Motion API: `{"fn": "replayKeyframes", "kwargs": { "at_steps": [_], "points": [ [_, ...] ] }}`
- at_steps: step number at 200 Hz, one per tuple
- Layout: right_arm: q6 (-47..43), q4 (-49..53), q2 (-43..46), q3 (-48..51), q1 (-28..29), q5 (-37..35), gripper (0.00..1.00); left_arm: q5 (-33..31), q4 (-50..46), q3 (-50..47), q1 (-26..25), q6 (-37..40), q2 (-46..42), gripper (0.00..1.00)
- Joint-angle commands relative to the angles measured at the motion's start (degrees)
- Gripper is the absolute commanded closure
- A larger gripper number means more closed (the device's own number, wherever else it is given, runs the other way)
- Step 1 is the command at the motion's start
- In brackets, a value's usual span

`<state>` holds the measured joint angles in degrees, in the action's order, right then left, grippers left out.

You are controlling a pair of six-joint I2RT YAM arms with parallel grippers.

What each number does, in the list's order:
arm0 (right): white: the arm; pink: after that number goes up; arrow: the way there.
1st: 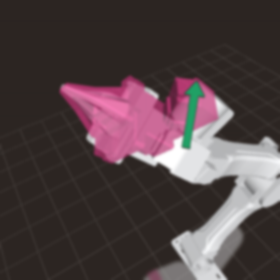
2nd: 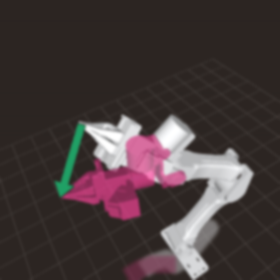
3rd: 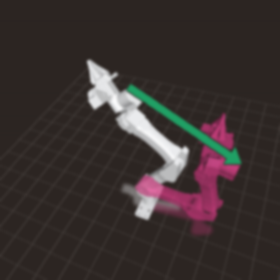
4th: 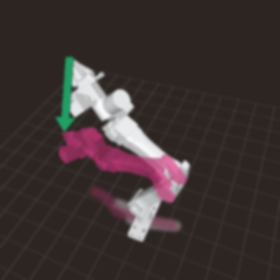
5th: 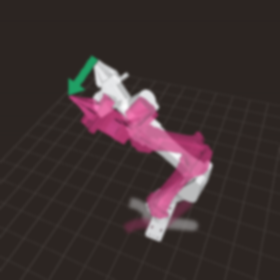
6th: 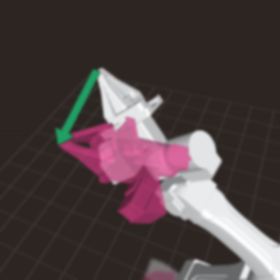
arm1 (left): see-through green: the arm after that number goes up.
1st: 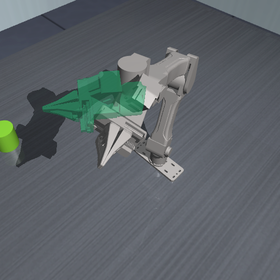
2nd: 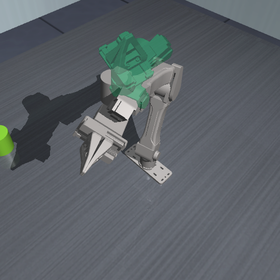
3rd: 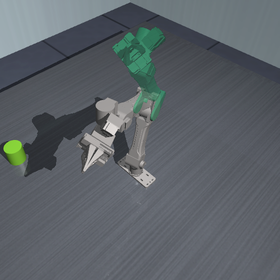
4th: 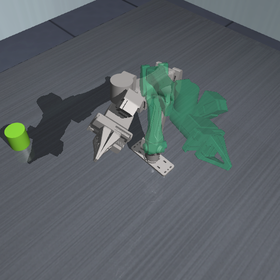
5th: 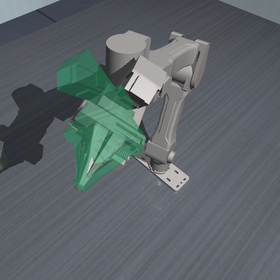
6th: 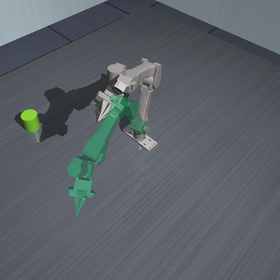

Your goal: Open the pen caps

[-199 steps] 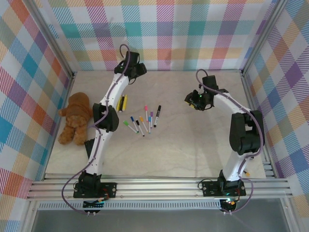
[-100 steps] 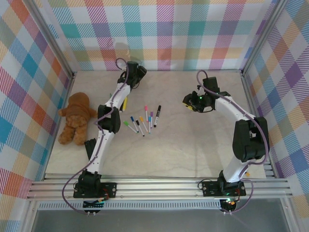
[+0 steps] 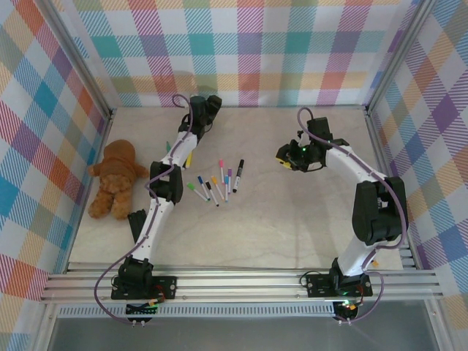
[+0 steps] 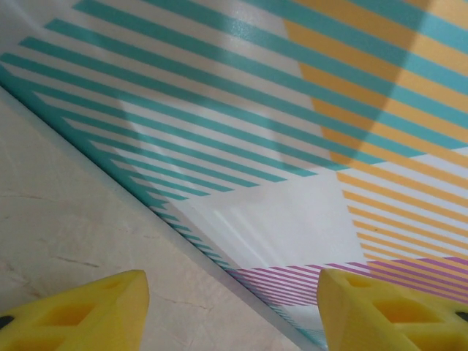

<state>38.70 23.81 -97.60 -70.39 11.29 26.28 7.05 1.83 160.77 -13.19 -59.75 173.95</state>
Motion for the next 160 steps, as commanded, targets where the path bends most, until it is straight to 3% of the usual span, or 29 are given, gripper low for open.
{"fn": "replayKeyframes", "kwargs": {
  "at_steps": [1, 103, 160],
  "points": [
    [-1.3, 0.9, -1.6, -0.5, 0.3, 1.8, 0.70, 4.2, -0.7, -0.5, -0.3, -1.8, 5.6, 0.37],
    [-2.7, 1.0, -0.9, 0.0, 0.3, 3.2, 0.71, 10.4, 3.3, -0.6, -5.6, -0.9, 7.5, 0.38],
    [-3.1, 0.6, 0.6, 1.2, 0.2, 3.6, 0.72, 14.7, 0.8, -8.1, -8.7, 2.1, 0.8, 0.42]
  ]
}}
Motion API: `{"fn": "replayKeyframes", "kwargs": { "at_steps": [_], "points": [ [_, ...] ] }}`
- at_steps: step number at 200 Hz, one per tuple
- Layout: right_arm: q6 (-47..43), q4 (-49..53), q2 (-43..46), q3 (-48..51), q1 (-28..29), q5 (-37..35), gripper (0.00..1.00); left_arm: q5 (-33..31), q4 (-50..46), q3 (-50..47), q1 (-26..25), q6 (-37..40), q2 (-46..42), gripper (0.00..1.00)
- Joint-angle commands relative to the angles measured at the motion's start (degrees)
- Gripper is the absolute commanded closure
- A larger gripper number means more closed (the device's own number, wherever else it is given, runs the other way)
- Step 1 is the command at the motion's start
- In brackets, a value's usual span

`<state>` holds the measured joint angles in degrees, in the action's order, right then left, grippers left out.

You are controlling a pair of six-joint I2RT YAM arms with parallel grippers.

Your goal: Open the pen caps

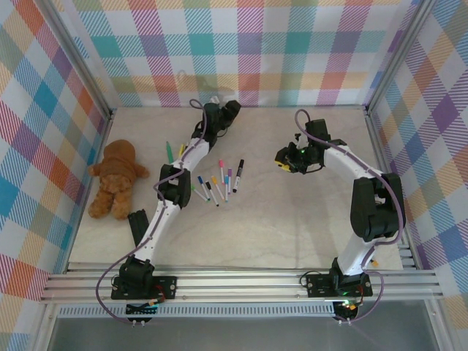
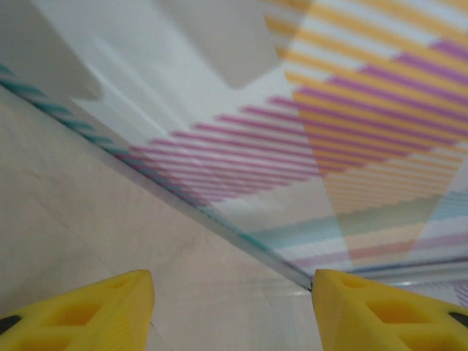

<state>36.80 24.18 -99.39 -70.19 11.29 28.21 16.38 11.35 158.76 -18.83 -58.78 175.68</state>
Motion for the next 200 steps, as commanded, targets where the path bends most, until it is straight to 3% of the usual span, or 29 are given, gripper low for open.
{"fn": "replayKeyframes", "kwargs": {
  "at_steps": [1, 69, 88, 129, 160, 200],
  "points": [
    [-1.3, 0.2, 2.4, 1.0, 0.2, 1.7, 0.72, 5.4, -8.7, -6.4, -3.1, 1.2, -1.1, 0.42],
    [-0.7, -1.0, 4.5, 2.5, 0.2, 1.1, 0.72, 8.3, -7.4, -20.8, -10.9, 4.2, -15.4, 0.44],
    [-0.1, -1.5, 4.5, 2.4, 0.3, 0.2, 0.72, 6.4, -9.1, -26.3, -11.7, 6.6, -21.9, 0.44],
    [0.3, 1.9, 1.8, 0.3, 1.2, -5.7, 0.71, 3.2, -7.9, -40.5, -9.5, 9.4, -37.3, 0.45],
    [-2.6, 4.4, 0.9, 0.2, 6.2, -10.3, 0.66, -2.4, -20.7, -45.1, -6.6, 14.4, -47.0, 0.45],
    [-3.0, 5.7, -3.3, 2.2, 13.7, -10.0, 0.63, -6.0, -26.5, -53.8, -4.0, 19.4, -58.7, 0.45]
  ]
}}
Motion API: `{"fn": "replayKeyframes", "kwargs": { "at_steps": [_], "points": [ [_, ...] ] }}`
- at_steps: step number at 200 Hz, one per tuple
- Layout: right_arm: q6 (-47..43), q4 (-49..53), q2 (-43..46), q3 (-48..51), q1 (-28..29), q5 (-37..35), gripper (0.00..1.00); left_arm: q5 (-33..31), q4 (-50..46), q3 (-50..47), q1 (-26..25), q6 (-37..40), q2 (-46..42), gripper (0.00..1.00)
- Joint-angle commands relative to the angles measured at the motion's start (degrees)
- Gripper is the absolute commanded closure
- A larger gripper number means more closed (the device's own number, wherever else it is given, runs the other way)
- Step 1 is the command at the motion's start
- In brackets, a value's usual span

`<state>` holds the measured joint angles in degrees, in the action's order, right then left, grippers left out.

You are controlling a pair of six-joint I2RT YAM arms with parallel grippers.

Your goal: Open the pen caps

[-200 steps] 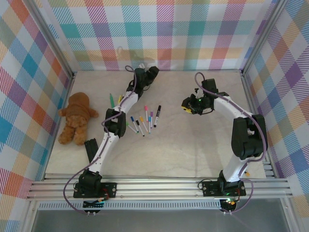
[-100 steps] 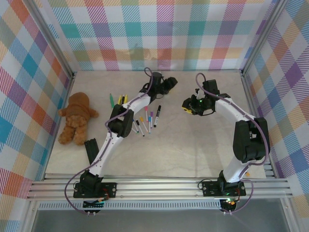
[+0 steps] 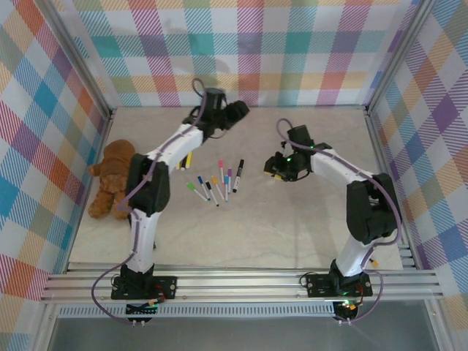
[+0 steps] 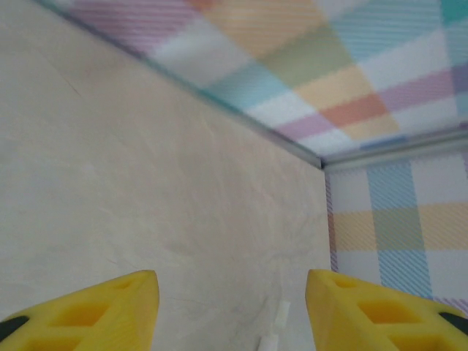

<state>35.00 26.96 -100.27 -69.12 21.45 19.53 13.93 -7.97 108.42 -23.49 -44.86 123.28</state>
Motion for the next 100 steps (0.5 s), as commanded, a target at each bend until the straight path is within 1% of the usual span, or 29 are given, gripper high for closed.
{"fn": "replayKeyframes", "kwargs": {
  "at_steps": [1, 20, 36, 50, 73, 86, 100],
  "points": [
    [-1.1, 3.0, -2.5, 1.3, 3.7, -1.4, 0.63, -3.5, -7.3, -3.4, 0.6, 5.6, -6.5, 0.45],
    [0.1, 1.5, -1.4, 6.9, 4.6, -1.6, 0.63, -3.4, -11.1, -4.6, 0.6, 7.9, -9.3, 0.45],
    [1.2, -0.2, 1.5, 12.7, 4.4, -2.7, 0.64, -3.0, -11.3, -5.9, 0.6, 8.6, -11.3, 0.45],
    [2.1, 2.3, 4.5, 15.7, 4.4, -7.0, 0.65, -3.1, -11.2, -6.9, 0.5, 8.8, -12.7, 0.45],
    [2.7, 5.6, 11.3, 20.9, 4.4, -11.9, 0.65, -2.9, -11.6, -7.8, 0.4, 9.7, -14.3, 0.45],
    [2.6, 5.5, 13.9, 23.4, 4.0, -12.4, 0.65, -2.9, -11.3, -8.7, 0.4, 9.6, -15.0, 0.45],
    [2.0, 4.3, 15.3, 25.1, 3.6, -11.2, 0.65, -3.5, -10.3, -9.9, 0.2, 9.4, -15.9, 0.45]
  ]
}}
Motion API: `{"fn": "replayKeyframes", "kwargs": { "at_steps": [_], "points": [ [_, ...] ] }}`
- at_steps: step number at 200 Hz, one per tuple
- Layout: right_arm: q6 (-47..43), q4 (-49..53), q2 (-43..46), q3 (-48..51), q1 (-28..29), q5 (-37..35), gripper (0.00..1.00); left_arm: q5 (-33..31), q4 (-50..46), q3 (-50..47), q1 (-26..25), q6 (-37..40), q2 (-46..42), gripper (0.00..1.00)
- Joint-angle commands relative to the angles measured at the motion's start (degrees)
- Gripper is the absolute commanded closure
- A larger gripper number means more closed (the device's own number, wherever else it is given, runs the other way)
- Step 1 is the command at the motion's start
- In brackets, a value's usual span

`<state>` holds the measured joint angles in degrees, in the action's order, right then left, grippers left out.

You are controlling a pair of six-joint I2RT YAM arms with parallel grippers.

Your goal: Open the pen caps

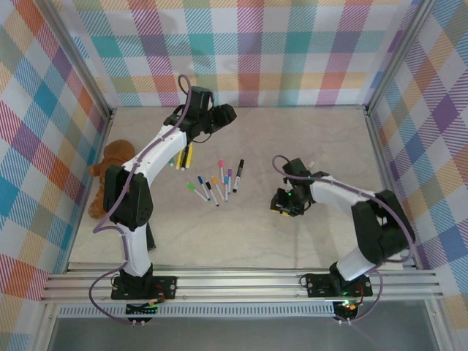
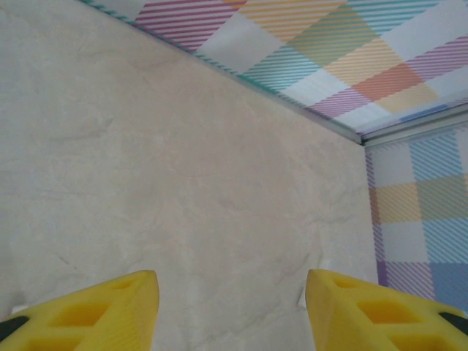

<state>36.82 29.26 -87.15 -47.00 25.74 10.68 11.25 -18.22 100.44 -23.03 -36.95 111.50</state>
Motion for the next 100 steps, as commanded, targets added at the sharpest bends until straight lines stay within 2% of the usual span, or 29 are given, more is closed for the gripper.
{"fn": "replayKeyframes", "kwargs": {
  "at_steps": [1, 100],
  "points": [
    [0.2, 2.0, 2.2, 3.0, -0.7, -2.2, 0.65, -0.8, 0.1, -2.0, -0.3, 1.5, -4.1, 0.45],
    [-0.4, -0.2, 1.2, 1.9, -0.7, 0.2, 0.66, -0.7, -0.2, -2.9, -1.0, 2.2, -5.5, 0.45]
  ]
}}
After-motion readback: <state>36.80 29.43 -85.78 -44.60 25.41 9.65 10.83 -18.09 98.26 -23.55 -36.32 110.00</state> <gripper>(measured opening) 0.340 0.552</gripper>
